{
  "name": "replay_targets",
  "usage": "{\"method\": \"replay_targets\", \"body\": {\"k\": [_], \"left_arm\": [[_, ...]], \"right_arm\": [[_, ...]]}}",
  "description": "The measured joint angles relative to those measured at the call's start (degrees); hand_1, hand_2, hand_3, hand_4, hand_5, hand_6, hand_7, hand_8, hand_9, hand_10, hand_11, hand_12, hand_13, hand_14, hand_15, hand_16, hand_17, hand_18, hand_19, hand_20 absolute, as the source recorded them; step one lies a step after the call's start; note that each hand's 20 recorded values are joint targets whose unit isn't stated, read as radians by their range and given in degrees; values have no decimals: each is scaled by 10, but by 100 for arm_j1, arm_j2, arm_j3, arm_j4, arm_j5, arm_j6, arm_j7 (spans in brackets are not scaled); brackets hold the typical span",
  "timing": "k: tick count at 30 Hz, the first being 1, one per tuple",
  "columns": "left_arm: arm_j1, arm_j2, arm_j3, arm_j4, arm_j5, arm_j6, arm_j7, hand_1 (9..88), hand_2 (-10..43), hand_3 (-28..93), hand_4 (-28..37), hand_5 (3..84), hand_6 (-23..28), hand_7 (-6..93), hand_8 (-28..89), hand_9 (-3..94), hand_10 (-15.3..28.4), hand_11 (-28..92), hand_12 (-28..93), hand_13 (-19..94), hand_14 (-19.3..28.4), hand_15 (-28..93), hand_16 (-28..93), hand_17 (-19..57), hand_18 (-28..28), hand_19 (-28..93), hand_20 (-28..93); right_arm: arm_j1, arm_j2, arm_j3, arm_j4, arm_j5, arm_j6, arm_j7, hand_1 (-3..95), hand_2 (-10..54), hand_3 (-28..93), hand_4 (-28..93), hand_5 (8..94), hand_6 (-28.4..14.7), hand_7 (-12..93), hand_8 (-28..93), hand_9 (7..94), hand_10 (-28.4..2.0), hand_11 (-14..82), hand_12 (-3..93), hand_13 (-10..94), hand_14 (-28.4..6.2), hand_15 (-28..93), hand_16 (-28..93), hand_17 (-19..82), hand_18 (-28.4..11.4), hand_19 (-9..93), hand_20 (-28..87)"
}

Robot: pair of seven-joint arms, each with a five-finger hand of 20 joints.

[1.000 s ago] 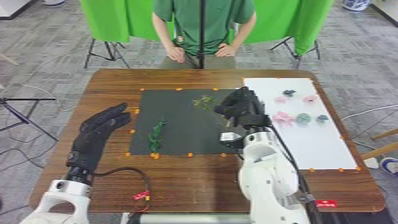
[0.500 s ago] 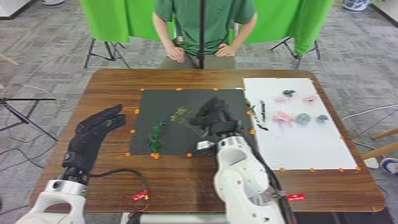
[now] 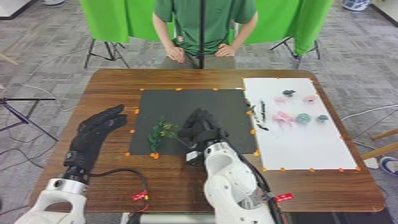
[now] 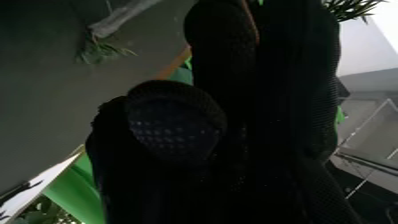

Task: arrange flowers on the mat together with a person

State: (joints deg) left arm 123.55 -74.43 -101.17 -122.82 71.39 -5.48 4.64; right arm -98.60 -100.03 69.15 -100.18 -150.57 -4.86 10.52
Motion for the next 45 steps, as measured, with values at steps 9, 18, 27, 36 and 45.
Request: {"method": "replay_targets", "body": {"k": [9, 18, 27, 36, 45], "left_arm": [[-35, 8, 14, 14, 0, -26, 1, 287, -84, 614, -164, 430, 37, 97, -51, 424, 127, 158, 150, 322, 175, 138, 63, 7, 151, 109, 185], [-49, 8, 42, 22, 0, -39, -1, 287, -84, 613, -164, 429, 38, 96, -51, 422, 127, 158, 151, 321, 176, 136, 64, 7, 151, 108, 186], [-50, 3, 46, 23, -1, -56, -7, 287, -85, 611, -163, 429, 38, 95, -49, 422, 126, 157, 151, 321, 176, 136, 65, 7, 151, 108, 185], [17, -57, -13, -2, -10, -58, -10, 286, -84, 612, -163, 429, 38, 94, -50, 422, 126, 157, 151, 321, 176, 136, 65, 6, 151, 108, 185], [65, -90, -40, -7, -12, -81, -30, 286, -82, 610, -163, 428, 39, 93, -49, 422, 126, 158, 152, 321, 176, 136, 65, 6, 151, 108, 185]], "right_arm": [[31, -71, 131, 156, -167, -14, -67, 820, -95, -283, 364, 886, 0, 170, 83, 937, -103, 357, 168, 937, -17, 590, 202, 711, -114, 932, 488], [72, -89, 169, 188, -168, 19, -89, 753, -95, -283, 402, 875, -3, 163, 65, 937, -106, 350, 170, 937, -19, 585, 207, 710, -113, 932, 485], [72, -99, 198, 167, -104, 74, -129, 370, -95, 650, -202, 872, 2, 174, -71, 937, -108, 345, 175, 937, -21, 578, 212, 709, -113, 932, 480], [-183, 283, 248, -847, 382, 57, 55, 272, -88, 705, -102, 878, -3, 168, -102, 937, -113, 342, 176, 937, -27, 576, 216, 708, -117, 932, 483], [-607, 663, 408, -1187, 480, -437, 221, 215, 131, 692, -118, 875, 1, 134, -108, 937, -116, 399, 173, 937, -35, 625, 212, 725, -129, 932, 512]]}}
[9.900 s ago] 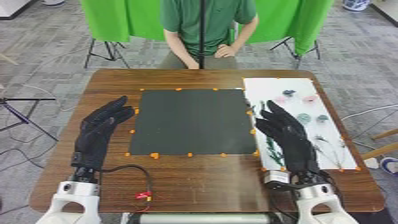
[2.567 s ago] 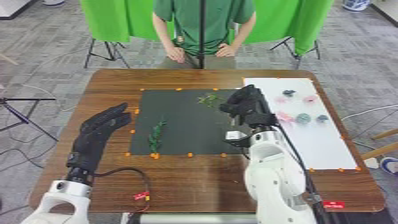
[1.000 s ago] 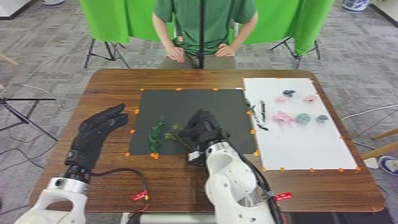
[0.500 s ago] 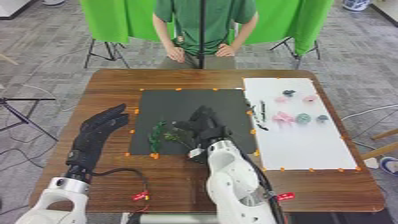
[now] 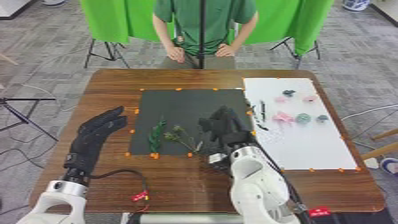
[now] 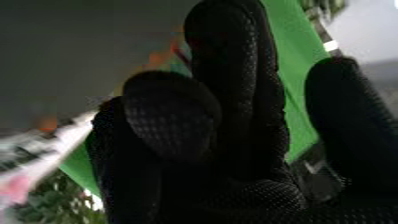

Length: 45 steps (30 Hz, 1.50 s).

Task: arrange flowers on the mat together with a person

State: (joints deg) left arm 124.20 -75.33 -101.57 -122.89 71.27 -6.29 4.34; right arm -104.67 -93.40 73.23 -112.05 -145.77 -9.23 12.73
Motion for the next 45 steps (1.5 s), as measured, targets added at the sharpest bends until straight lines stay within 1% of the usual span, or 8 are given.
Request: {"method": "replay_targets", "body": {"k": [7, 20, 31, 35, 37, 39, 42, 45], "left_arm": [[-1, -2, 0, 0, 0, -30, -53, 286, -80, 608, -164, 428, 39, 92, -49, 422, 126, 156, 151, 320, 176, 136, 65, 6, 151, 109, 186], [6, -8, -27, -6, -23, -45, -113, 285, -80, 609, -165, 428, 39, 92, -49, 422, 127, 156, 151, 320, 177, 136, 66, 6, 151, 110, 185], [5, -12, -28, -4, -29, -118, -127, 283, -79, 610, -165, 427, 38, 92, -49, 422, 127, 156, 151, 320, 177, 136, 66, 6, 151, 110, 186], [-2, -15, -11, 3, -29, -135, -118, 285, -79, 608, -166, 428, 38, 93, -49, 423, 127, 156, 151, 322, 176, 137, 65, 7, 151, 109, 185], [-4, -14, 14, 5, -32, -134, -91, 286, -78, 610, -165, 432, 39, 94, -50, 426, 129, 157, 149, 333, 176, 121, 53, 30, 143, 113, 185], [-4, -6, 53, 10, -49, -131, -38, 288, -77, 608, -165, 436, 41, 93, -50, 431, 132, 156, 146, 345, 174, 101, 40, 63, 141, 147, 204], [-9, 28, 123, 26, -87, -132, 59, 291, -74, 606, -164, 441, 44, 95, -50, 434, 133, 155, 143, 346, 173, 93, 36, 75, 139, 151, 208], [-59, 91, 211, 75, -116, -137, 139, 290, -75, 609, -163, 442, 44, 97, -51, 435, 133, 156, 142, 339, 169, 91, 36, 68, 129, 111, 188]], "right_arm": [[-154, 35, -38, 15, -143, -792, 208, 185, 174, 670, -119, 859, -1, 125, -108, 937, -118, 436, 169, 937, -35, 662, 207, 737, -131, 932, 546], [-149, 77, -273, -54, -223, -1051, 323, 182, 165, 668, -106, 857, -3, 123, -107, 937, -118, 437, 168, 937, -34, 666, 204, 741, -129, 932, 556], [-260, 108, -40, -410, 674, -856, 360, 191, 77, 679, -97, 874, -4, 134, -102, 937, -117, 444, 164, 937, -34, 671, 200, 742, -130, 932, 561], [-370, 187, 488, -846, 2111, -418, 271, 200, 75, 680, -108, 810, -9, 137, -99, 929, -143, 296, 193, 925, -72, 494, 270, 640, -145, 923, 392], [-409, 244, 824, -868, 2729, -74, -169, 197, 75, 688, -109, 739, -19, 130, -94, 844, -165, 200, 194, 813, -127, 379, 277, 498, -174, 823, 325], [-464, 321, 1143, -777, 3168, 285, -916, 180, 73, 715, -120, 687, -22, 120, -91, 763, -169, 154, 177, 646, -157, 266, 241, 351, -179, 611, 349], [-576, 476, 1537, -575, 3781, 558, -1987, 122, 56, 769, -135, 543, -7, 97, -88, 581, -162, 76, 140, 419, -150, 117, 200, 201, -151, 201, 309], [-748, 637, 1805, -531, 4651, 381, -2218, 82, 39, 797, -148, 430, -2, 78, -86, 457, -153, 50, 116, 309, -131, 74, 147, 158, -132, 62, 271]]}}
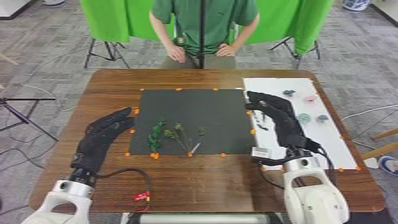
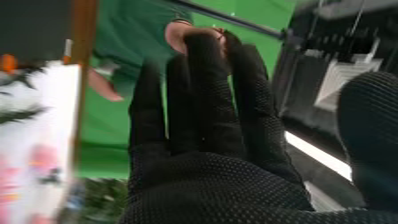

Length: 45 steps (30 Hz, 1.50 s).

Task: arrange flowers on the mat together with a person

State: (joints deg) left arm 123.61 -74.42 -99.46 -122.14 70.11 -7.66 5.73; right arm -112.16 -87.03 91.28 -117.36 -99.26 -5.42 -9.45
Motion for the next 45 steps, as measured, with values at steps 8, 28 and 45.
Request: {"method": "replay_targets", "body": {"k": [8, 28, 45], "left_arm": [[-210, 168, 162, 63, -9, 11, 242, 286, -77, 615, -169, 444, 40, 101, -52, 437, 131, 154, 141, 329, 167, 88, 38, 52, 126, 80, 172], [-168, 217, 206, 30, -118, 312, 597, 289, -76, 619, -173, 452, 38, 111, -56, 447, 131, 168, 144, 349, 169, 118, 53, 54, 135, 107, 193], [-147, 211, 201, 38, -119, 308, 559, 292, -70, 614, -173, 452, 39, 112, -57, 448, 130, 172, 145, 348, 170, 131, 52, 49, 136, 105, 191]], "right_arm": [[-767, 245, 124, -20, 2248, -777, -290, 39, 28, 806, -169, 313, 2, 61, -86, 360, -132, 27, 90, 231, -98, 40, 92, 118, -104, 9, 223], [-1240, 168, 161, -179, 3401, -410, -659, 39, 25, 822, -174, 327, 0, 79, -91, 381, -135, 36, 92, 268, -102, 79, 71, 146, -109, 11, 225], [-1229, 174, 155, -169, 3375, -409, -640, 43, 30, 818, -173, 381, -5, 92, -91, 409, -141, 43, 101, 307, -115, 105, 80, 157, -119, 28, 229]]}}
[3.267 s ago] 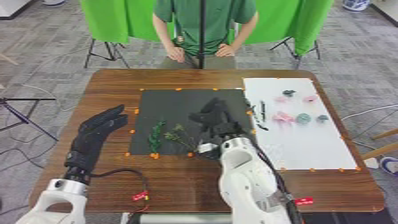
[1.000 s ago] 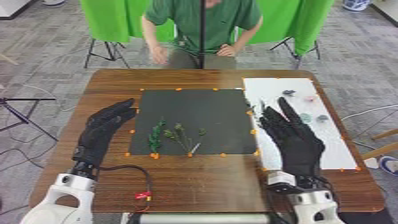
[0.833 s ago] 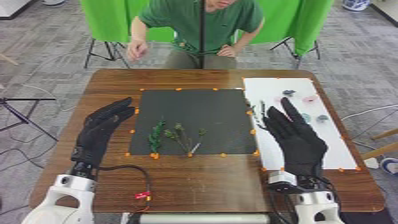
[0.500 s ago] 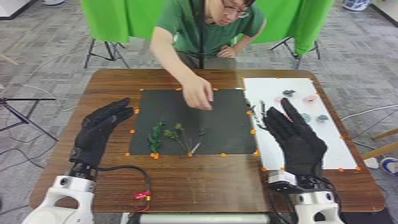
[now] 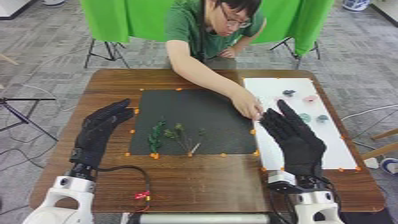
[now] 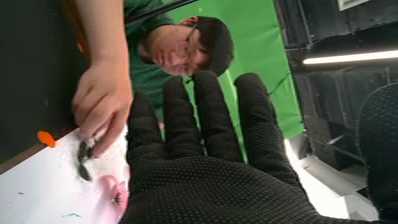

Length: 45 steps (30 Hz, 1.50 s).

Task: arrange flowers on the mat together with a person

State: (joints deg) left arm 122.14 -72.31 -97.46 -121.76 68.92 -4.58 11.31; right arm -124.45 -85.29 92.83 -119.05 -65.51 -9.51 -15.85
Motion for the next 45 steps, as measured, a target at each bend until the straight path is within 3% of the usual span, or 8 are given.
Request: {"method": "replay_targets", "body": {"k": [36, 45], "left_arm": [[17, -57, -46, -3, -37, -14, -79, 288, -75, 620, -174, 452, 39, 111, -57, 447, 129, 172, 144, 348, 168, 130, 49, 44, 134, 101, 185], [15, -58, -56, -1, -56, -23, -113, 290, -74, 618, -173, 453, 38, 112, -57, 447, 129, 172, 144, 348, 168, 131, 51, 44, 133, 98, 184]], "right_arm": [[1, -7, -7, 2, -27, 92, 94, 48, 26, 818, -168, 426, -13, 99, -87, 429, -151, 47, 117, 323, -121, 110, 99, 173, -131, 35, 234], [1, -13, -4, 2, -36, 55, 142, 55, 19, 813, -165, 428, -13, 101, -87, 430, -151, 47, 117, 325, -121, 111, 100, 180, -150, 41, 227]]}}
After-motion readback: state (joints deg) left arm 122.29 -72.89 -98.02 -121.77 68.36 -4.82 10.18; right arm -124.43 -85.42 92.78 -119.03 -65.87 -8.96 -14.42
